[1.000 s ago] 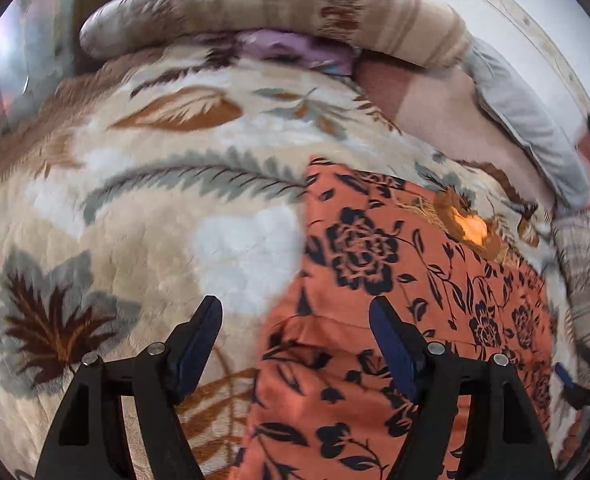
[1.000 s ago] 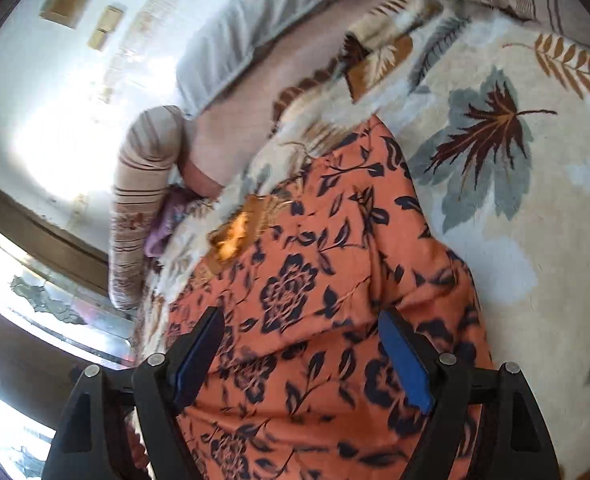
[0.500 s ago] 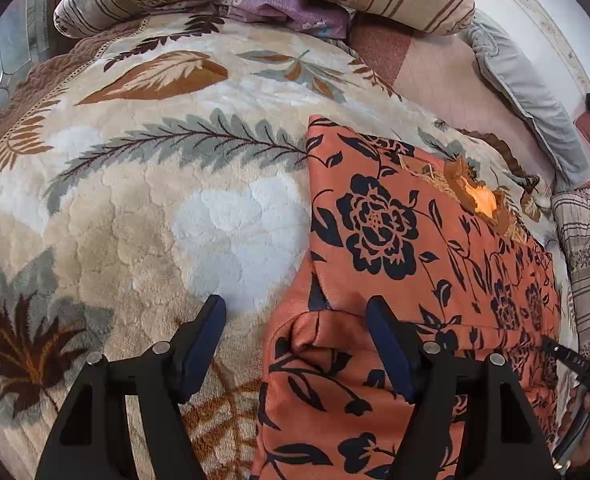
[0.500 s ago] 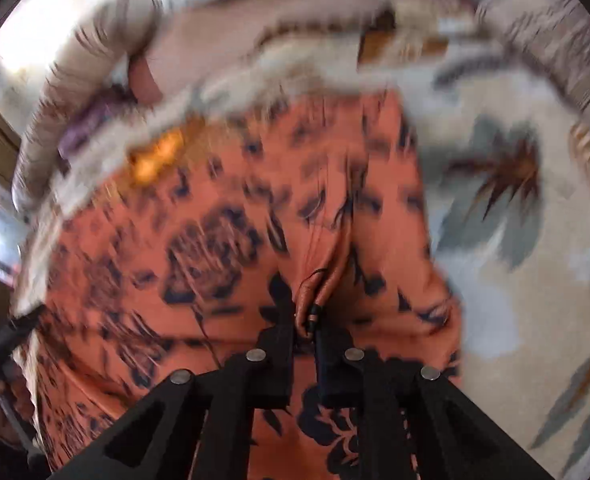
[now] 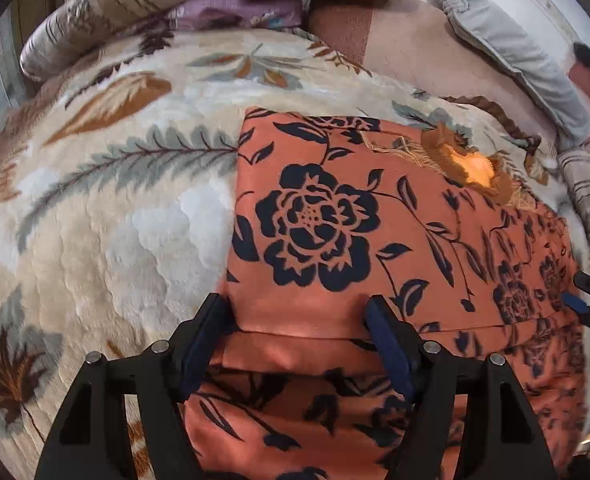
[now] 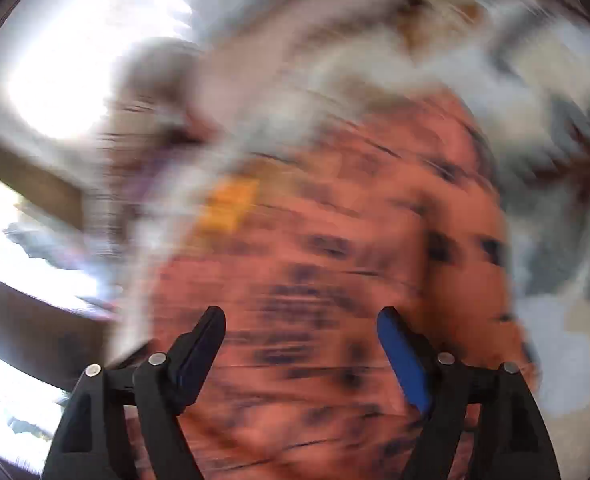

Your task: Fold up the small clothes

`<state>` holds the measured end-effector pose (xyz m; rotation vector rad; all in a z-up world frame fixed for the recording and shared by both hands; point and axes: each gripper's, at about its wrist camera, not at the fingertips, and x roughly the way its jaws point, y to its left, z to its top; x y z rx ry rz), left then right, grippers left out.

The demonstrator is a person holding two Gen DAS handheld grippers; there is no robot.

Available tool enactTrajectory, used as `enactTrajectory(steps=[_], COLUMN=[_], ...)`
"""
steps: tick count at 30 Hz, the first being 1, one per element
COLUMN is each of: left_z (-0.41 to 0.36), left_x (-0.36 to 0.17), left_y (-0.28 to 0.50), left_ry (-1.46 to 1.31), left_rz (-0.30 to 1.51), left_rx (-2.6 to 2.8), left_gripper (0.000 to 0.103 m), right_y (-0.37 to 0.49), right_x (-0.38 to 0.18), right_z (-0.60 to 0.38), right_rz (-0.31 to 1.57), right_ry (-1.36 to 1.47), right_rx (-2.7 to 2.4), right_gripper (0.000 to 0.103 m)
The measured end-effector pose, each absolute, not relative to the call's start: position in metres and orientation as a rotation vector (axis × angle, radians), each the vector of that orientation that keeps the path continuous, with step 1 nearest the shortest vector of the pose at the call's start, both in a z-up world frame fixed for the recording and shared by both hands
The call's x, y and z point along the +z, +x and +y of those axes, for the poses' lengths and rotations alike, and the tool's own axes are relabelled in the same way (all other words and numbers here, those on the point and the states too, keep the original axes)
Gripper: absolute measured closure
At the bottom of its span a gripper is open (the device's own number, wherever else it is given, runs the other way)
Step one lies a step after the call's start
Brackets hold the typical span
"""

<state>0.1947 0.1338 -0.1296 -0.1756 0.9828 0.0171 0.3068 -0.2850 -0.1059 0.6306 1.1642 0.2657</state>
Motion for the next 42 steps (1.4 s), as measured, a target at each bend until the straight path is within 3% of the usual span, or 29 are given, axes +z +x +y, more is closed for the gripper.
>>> enactTrajectory(steps=[3,6,8,13,18,19,21,22,23,25,32,38,39,40,41,42], left_z=[0.133,0.132,0.131,0.139,0.139,0.138,0.137,0.138,0.139,0.142,0.161,0.182,0.184,0.187,0.189,0.19], left_x=[-0.114,-0.111,-0.132,-0.11,-0.105,-0.108,-0.118,-0.123,-0.128,-0.127,-0.09,-0.077,-0.078,-0.079,-0.082,-0.085], left_y=[0.187,0.188,0.199,0.184,0.18,0.181,0.185,0.187,0.188,0.186,0.146,0.065,0.05,0.033,0.02,0.008], left_ry=[-0.18,-0.169,-0.144,-0.172,-0.203,-0.199,-0.19,-0.183,-0.174,-0.189,-0.239,-0.246,-0.253,-0.26,-0.269,-0.281], left_rz=[0.948,0.92,1.01,0.925,0.893,0.904,0.923,0.932,0.938,0.929,0.864,0.887,0.893,0.904,0.914,0.925], left_rx=[-0.016,-0.026,0.009,-0.031,-0.059,-0.069,-0.063,-0.054,-0.04,-0.04,-0.017,-0.021,-0.02,-0.024,-0.028,-0.026], left_gripper=[0.03,0.029,0.029,0.029,0.029,0.029,0.029,0.029,0.029,0.029,0.029,0.028,0.028,0.024,0.023,0.023], right_y=[0.301,0.305,0.306,0.302,0.323,0.33,0.345,0.348,0.353,0.351,0.317,0.219,0.201,0.183,0.168,0.15], right_x=[-0.081,-0.076,-0.1,-0.057,-0.066,-0.072,-0.087,-0.094,-0.098,-0.102,-0.081,-0.038,-0.037,-0.038,-0.039,-0.038], right_z=[-0.291,-0.29,-0.297,-0.315,-0.373,-0.375,-0.374,-0.372,-0.367,-0.368,-0.347,-0.322,-0.319,-0.317,-0.319,-0.322], right_rz=[1.059,1.03,1.111,0.951,0.97,0.989,1.054,1.078,1.106,1.098,1.028,1.026,1.06,1.104,1.134,1.147], right_ry=[0.663,0.667,0.638,0.657,0.612,0.621,0.615,0.621,0.589,0.555,0.493,0.518,0.518,0.52,0.516,0.501], right_rx=[0.319,0.367,0.286,0.325,0.044,0.038,0.066,0.092,0.099,0.067,0.007,0.192,0.217,0.236,0.236,0.222], right_gripper=[0.032,0.023,0.029,0.029,0.03,0.033,0.052,0.076,0.082,0.086,0.08,0.077,0.073,0.052,0.022,0.017])
